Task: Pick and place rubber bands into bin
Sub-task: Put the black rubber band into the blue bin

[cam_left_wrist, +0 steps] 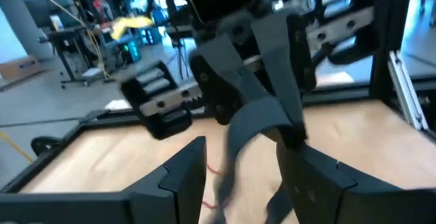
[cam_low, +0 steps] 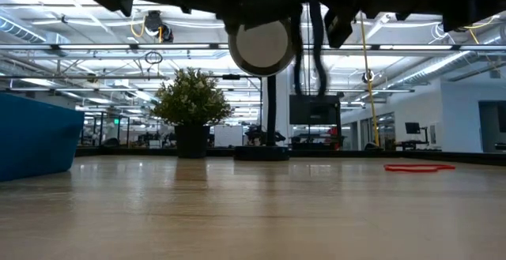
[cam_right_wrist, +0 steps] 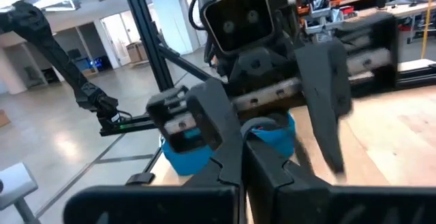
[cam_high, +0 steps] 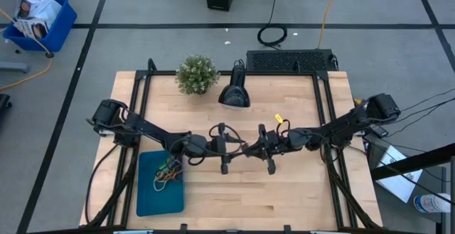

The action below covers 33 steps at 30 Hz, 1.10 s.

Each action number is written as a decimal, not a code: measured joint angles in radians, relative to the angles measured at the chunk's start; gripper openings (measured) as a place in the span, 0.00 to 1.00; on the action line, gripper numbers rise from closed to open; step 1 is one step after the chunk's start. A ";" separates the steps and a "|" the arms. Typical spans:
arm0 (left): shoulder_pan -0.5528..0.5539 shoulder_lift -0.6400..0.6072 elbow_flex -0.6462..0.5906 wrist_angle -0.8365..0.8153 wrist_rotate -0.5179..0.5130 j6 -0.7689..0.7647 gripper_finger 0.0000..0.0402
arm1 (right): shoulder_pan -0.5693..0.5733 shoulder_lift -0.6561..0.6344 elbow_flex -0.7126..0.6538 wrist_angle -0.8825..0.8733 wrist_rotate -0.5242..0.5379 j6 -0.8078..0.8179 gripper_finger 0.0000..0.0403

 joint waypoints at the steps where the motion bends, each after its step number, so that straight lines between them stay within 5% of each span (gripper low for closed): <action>1: 0.000 0.005 0.013 -0.025 0.001 0.000 0.46 | 0.000 0.012 0.010 0.000 -0.002 -0.005 0.00; 13: 0.001 0.004 0.047 -0.166 -0.021 -0.031 0.44 | 0.006 0.026 0.016 -0.008 -0.002 -0.005 0.00; 27: 0.000 0.004 0.047 -0.187 -0.023 -0.042 0.04 | 0.013 0.026 0.016 -0.006 -0.028 -0.004 0.00; 33: 0.000 0.004 0.047 -0.187 -0.015 -0.053 0.03 | 0.013 0.026 0.016 -0.006 -0.028 -0.004 0.02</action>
